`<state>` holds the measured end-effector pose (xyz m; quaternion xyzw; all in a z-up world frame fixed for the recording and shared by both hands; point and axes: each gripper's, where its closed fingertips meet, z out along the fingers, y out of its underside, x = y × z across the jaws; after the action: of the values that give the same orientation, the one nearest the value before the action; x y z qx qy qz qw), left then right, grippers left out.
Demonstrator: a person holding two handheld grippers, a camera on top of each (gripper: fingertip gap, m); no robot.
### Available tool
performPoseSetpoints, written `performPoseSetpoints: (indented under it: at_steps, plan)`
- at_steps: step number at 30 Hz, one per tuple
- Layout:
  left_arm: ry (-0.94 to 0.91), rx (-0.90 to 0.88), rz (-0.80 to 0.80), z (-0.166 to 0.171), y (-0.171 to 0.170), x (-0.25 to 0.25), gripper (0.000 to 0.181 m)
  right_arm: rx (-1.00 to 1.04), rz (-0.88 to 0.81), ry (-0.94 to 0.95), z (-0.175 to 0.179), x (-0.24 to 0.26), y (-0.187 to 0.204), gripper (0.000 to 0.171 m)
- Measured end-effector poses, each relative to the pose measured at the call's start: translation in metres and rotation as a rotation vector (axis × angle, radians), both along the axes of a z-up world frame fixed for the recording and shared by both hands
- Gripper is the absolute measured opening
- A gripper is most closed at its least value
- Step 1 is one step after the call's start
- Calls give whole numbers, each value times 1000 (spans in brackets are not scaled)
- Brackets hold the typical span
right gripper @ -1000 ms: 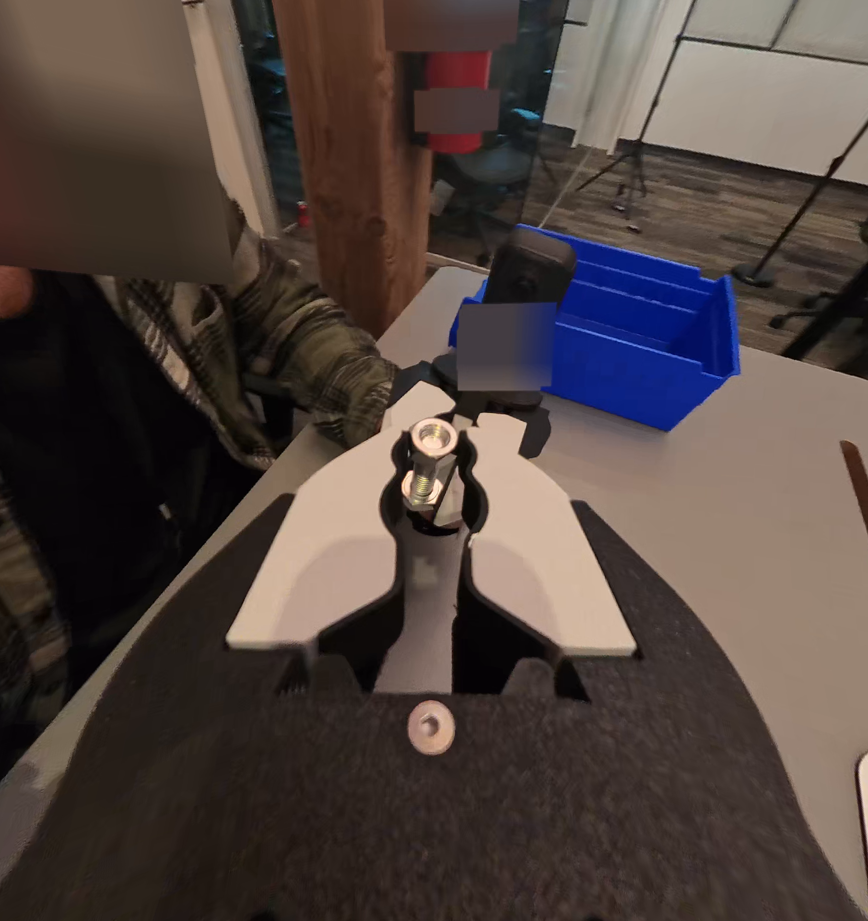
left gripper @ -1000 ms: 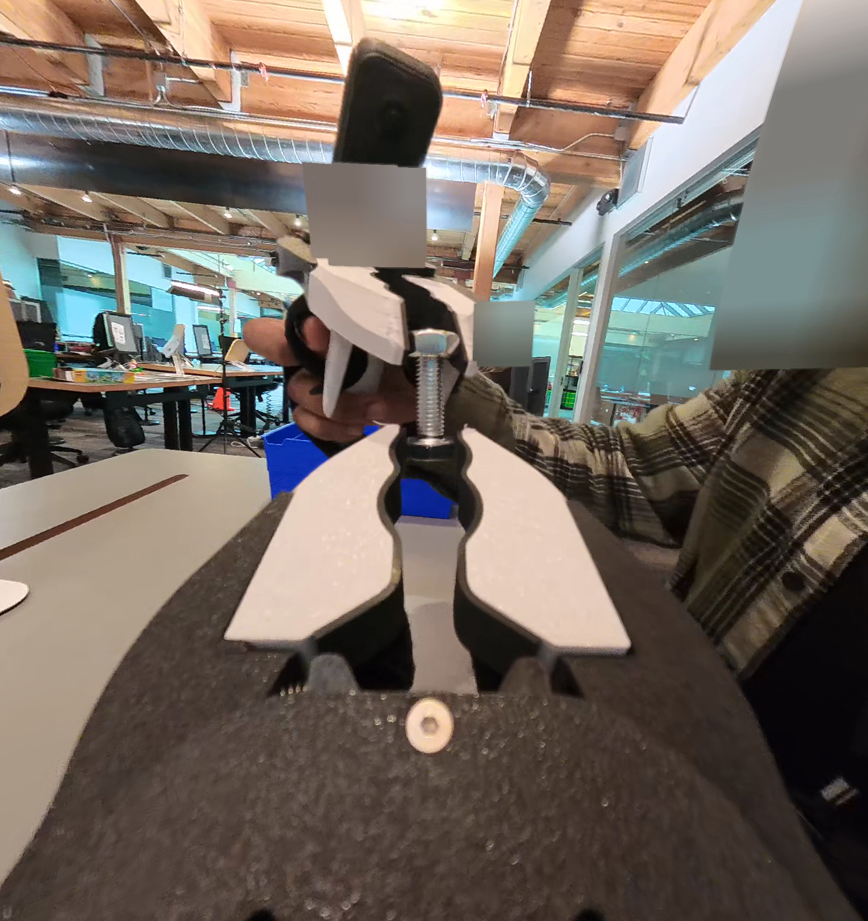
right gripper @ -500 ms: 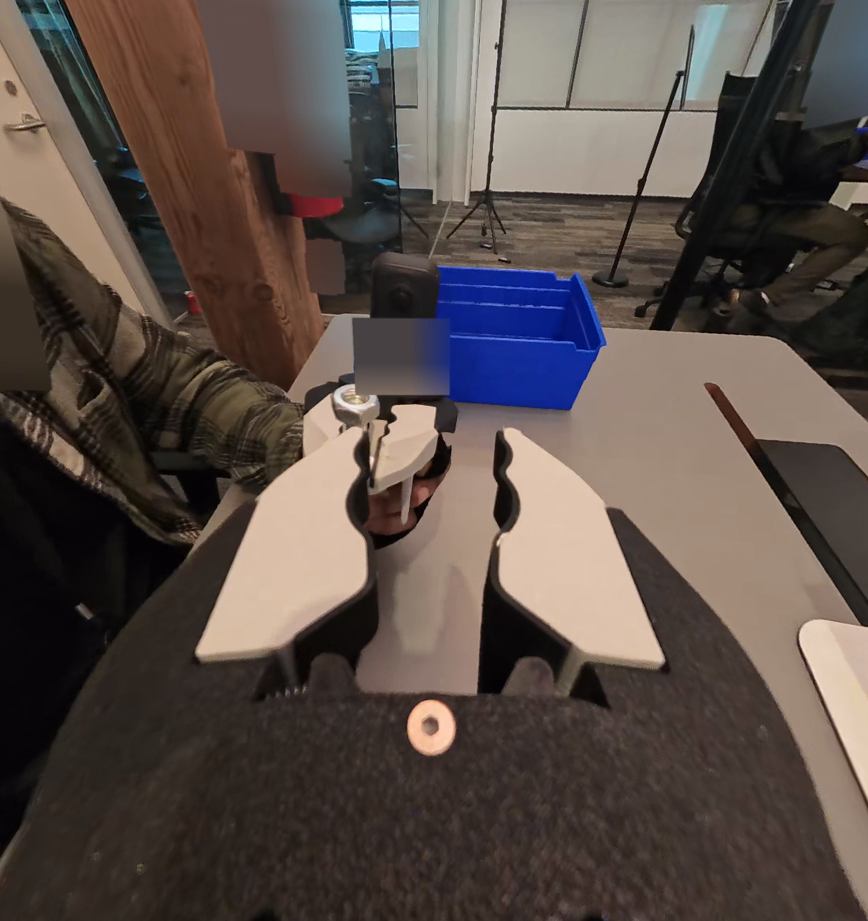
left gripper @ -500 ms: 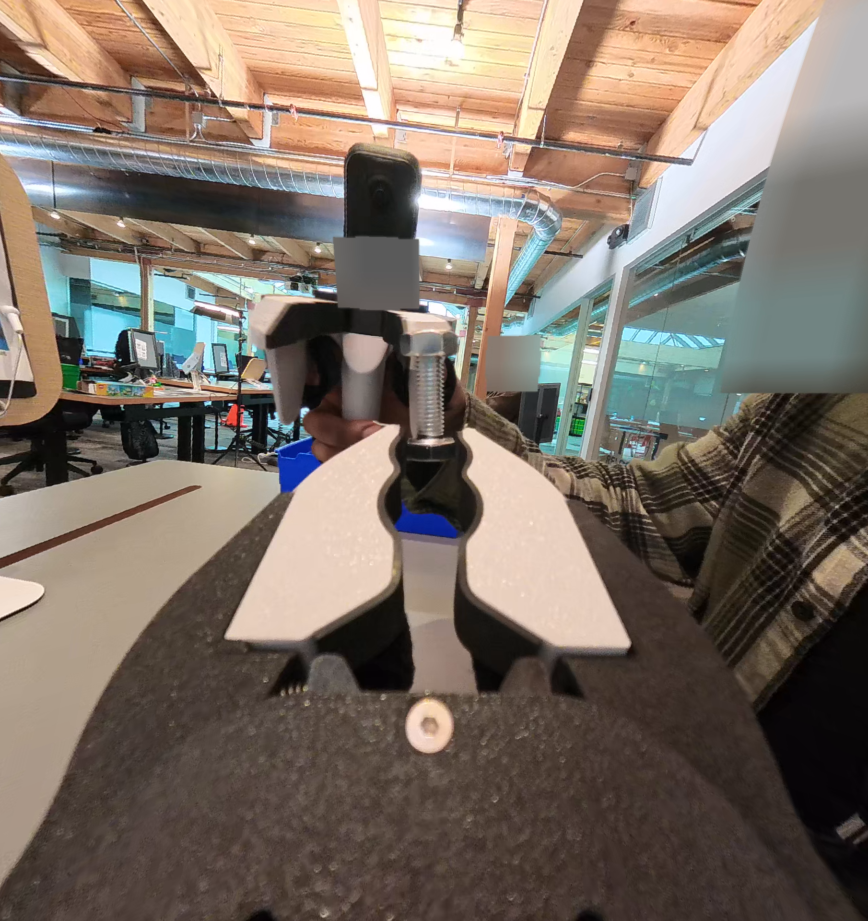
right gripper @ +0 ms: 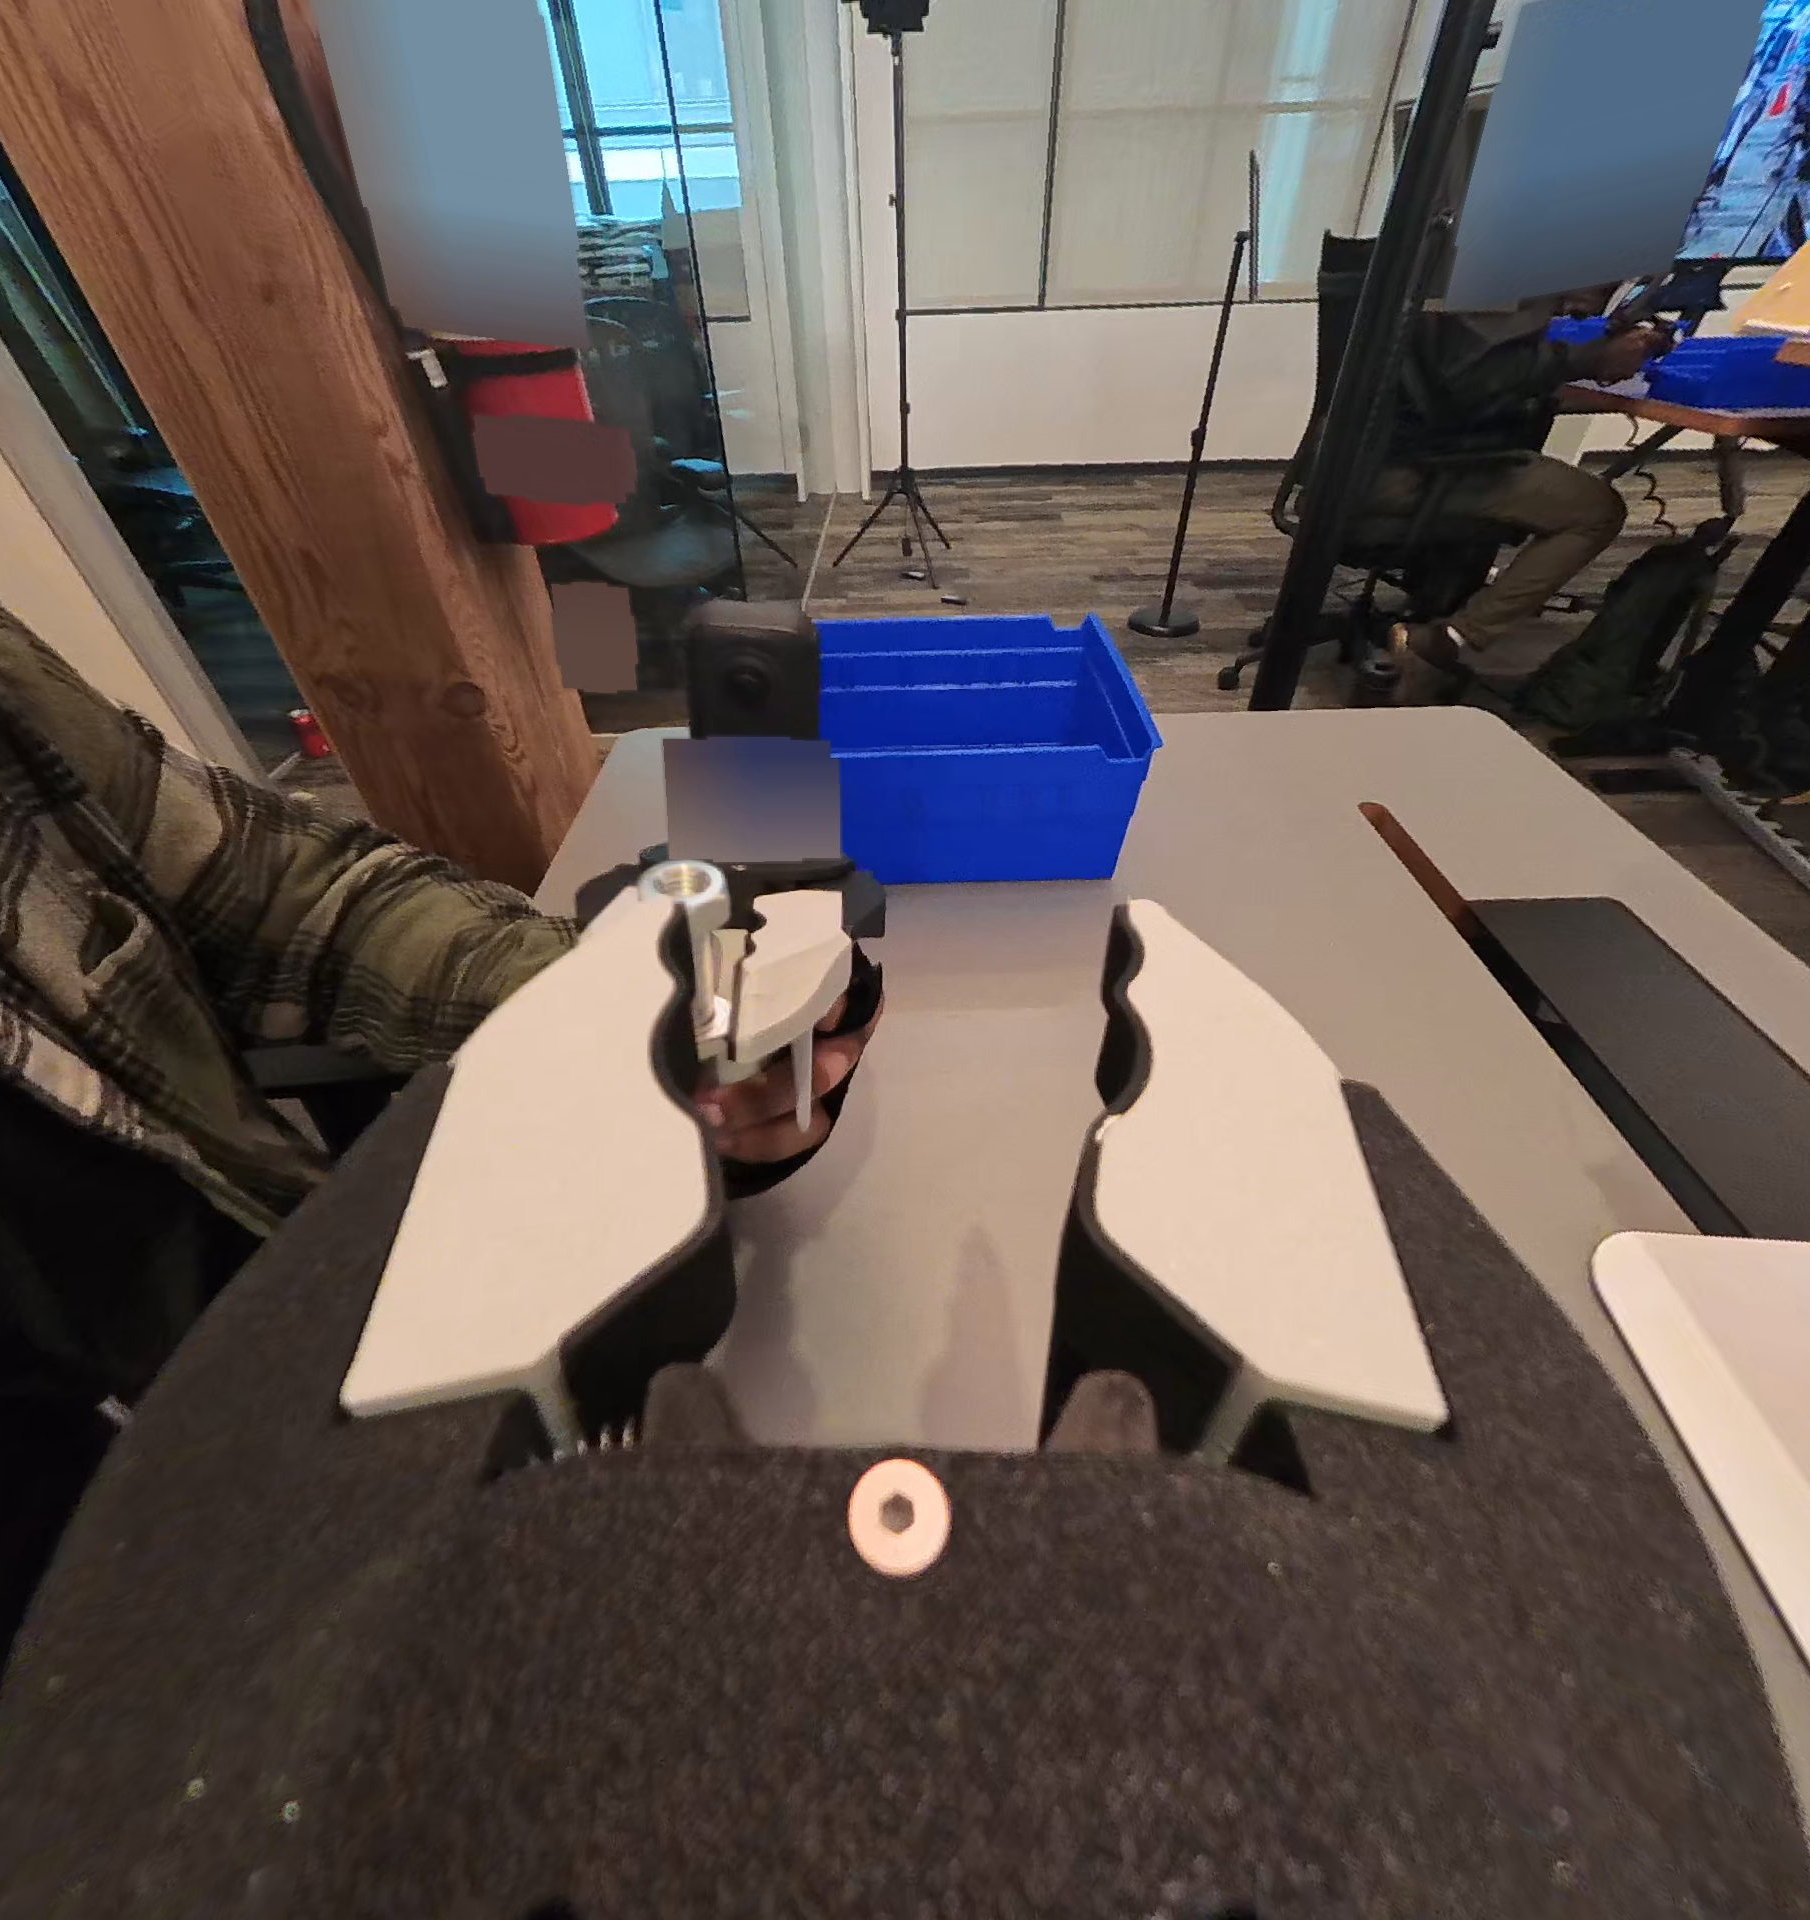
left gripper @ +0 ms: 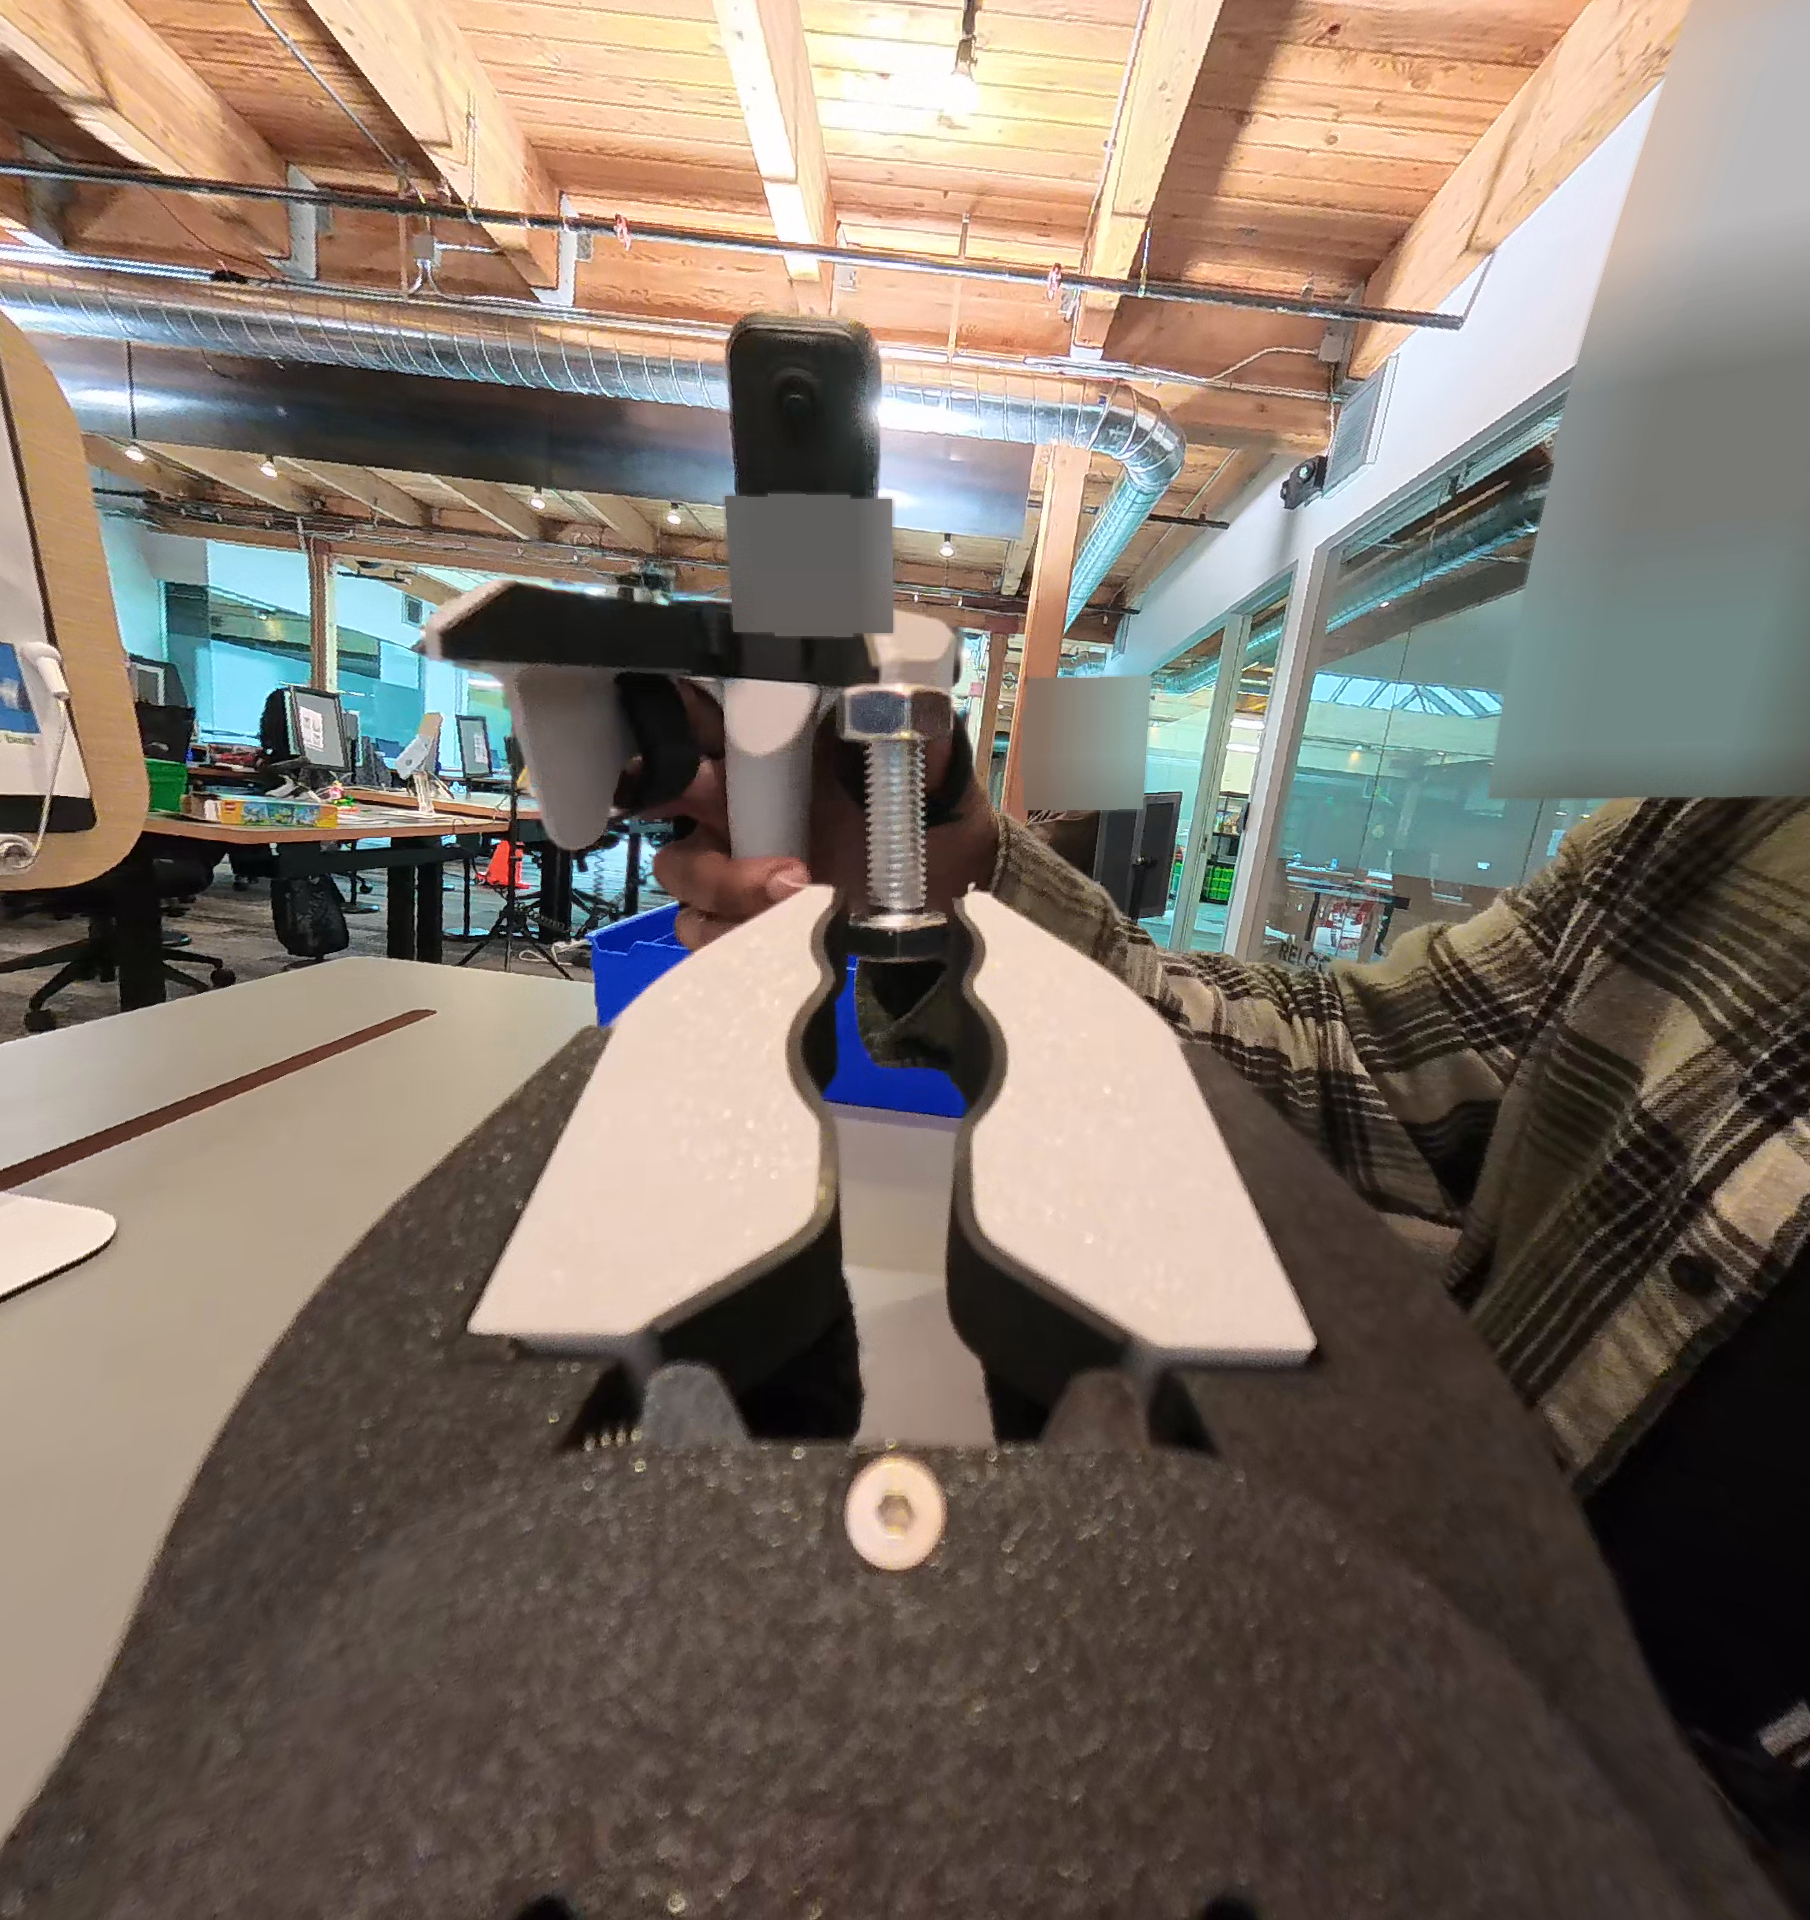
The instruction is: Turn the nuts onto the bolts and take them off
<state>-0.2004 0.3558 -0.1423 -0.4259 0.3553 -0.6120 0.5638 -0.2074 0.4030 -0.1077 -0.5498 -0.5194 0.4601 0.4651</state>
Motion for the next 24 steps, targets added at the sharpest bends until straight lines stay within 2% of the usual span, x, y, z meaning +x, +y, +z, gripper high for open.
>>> performPoseSetpoints:
  at_steps: [5,8,14,17,22,24]
  plan:
    - [-2,-1,9,0,1,-1,17,7,5,18,2,-8,-11,83]
    - [3,1,7,0,1,0,18,39,-36,-18,-5,-9,-5,85]
    - [-5,0,10,1,1,-2,17,24,-34,5,1,-4,-8,80]
    - [0,3,23,1,2,-2,17,22,-41,-13,-2,-7,-17,73]
    - [11,5,80,0,9,-5,17,-62,-127,-2,-5,-12,-27,42]
    - [22,9,88,-2,9,-3,18,-68,-170,-28,-8,-16,-28,40]
